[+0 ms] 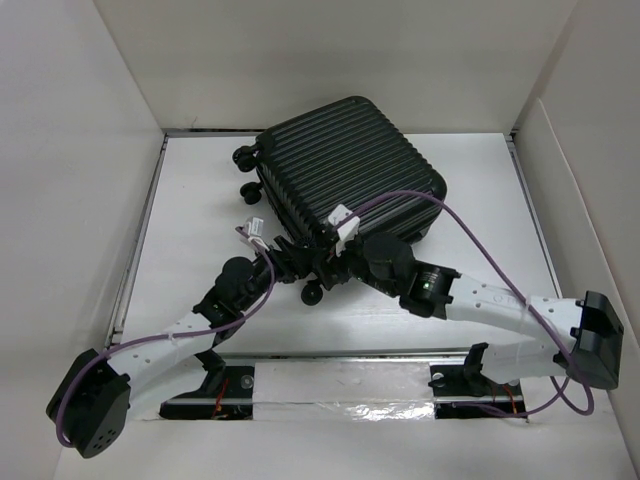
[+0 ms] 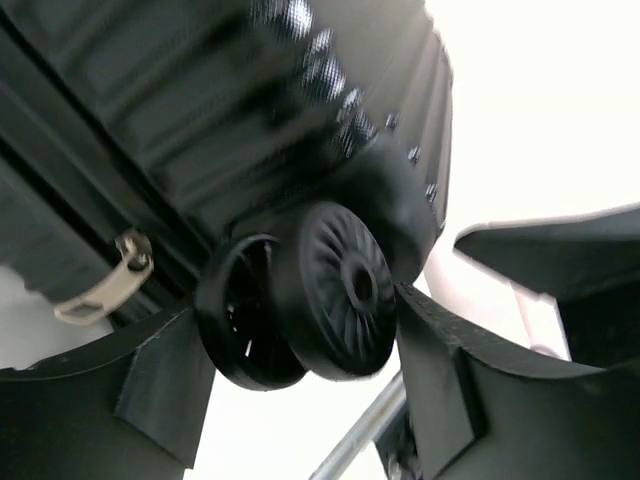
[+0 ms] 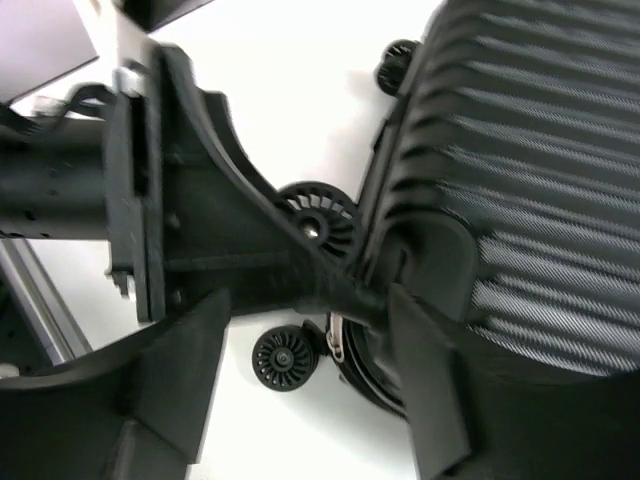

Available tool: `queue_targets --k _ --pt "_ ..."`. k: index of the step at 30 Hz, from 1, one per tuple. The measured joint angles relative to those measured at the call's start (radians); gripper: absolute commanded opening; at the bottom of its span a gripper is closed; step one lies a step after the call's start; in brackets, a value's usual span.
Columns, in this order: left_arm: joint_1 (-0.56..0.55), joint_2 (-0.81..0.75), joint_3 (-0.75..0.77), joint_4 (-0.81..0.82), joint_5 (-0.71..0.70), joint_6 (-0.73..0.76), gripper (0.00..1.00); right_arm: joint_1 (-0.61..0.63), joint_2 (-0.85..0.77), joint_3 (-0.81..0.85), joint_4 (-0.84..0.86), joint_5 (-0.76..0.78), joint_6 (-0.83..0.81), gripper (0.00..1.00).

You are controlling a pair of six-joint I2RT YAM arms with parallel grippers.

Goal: Pack the luggage

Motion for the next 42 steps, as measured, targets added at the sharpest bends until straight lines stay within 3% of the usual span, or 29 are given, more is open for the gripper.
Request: queue_targets --k 9,13,14,18,20,23,24,25,26,29,36,37,40,41,42 --pt "0.023 -0.021 -0.003 -0.054 0.035 -0.026 0.69 -0.035 0.057 0.071 -0.04 -0.12 -0.112 0.76" --pt "0.037 -0.052 -0.017 -0.063 0.047 -0.034 0.63 -0.042 0.042 0.059 -0.039 -0.122 -0.126 0.72" --pt "0.042 -0.059 -0.022 -0.062 0.048 -0.035 0.63 -0.049 0.029 0.047 -0.039 -0.126 -0.128 0.69" --pt "0.066 -0.079 -0.035 -0.063 0.062 -0.047 0.64 -0.102 -0.019 0.022 -0.052 -0.16 -0.14 0.35" --pt "0.078 -0.085 -0.044 -0.057 0.072 -0.057 0.62 -0.121 -0.024 0.023 -0.054 -0.165 -0.141 0.37" --pt "0.093 -0.096 -0.052 -0.053 0.081 -0.063 0.45 -0.124 -0.019 0.023 -0.069 -0.171 -0.151 0.45" --pt "0.097 -0.099 -0.055 -0.051 0.081 -0.064 0.45 -0.124 -0.018 0.023 -0.074 -0.174 -0.154 0.46" --pt "0.1 -0.103 -0.058 -0.05 0.082 -0.064 0.47 -0.124 -0.015 0.023 -0.077 -0.175 -0.158 0.47" --pt "0.101 -0.108 -0.061 -0.05 0.082 -0.064 0.61 -0.124 -0.013 0.023 -0.078 -0.175 -0.16 0.47" --pt "0.107 -0.122 -0.067 -0.054 0.089 -0.054 0.85 -0.127 -0.004 0.028 -0.082 -0.18 -0.165 0.52" --pt "0.113 -0.271 -0.135 -0.121 0.092 -0.026 0.87 -0.14 0.022 0.069 -0.101 -0.196 -0.182 0.56" --pt "0.113 -0.295 -0.143 -0.137 0.087 -0.023 0.84 -0.141 0.024 0.074 -0.101 -0.201 -0.185 0.56" --pt "0.113 -0.367 -0.165 -0.182 0.071 -0.016 0.48 -0.146 0.04 0.105 -0.117 -0.22 -0.192 0.46" --pt "0.113 -0.394 -0.177 -0.19 0.069 -0.014 0.29 -0.146 0.045 0.114 -0.119 -0.225 -0.195 0.4" --pt "0.113 -0.421 -0.187 -0.206 0.063 -0.016 0.21 -0.146 0.048 0.119 -0.121 -0.229 -0.199 0.3"
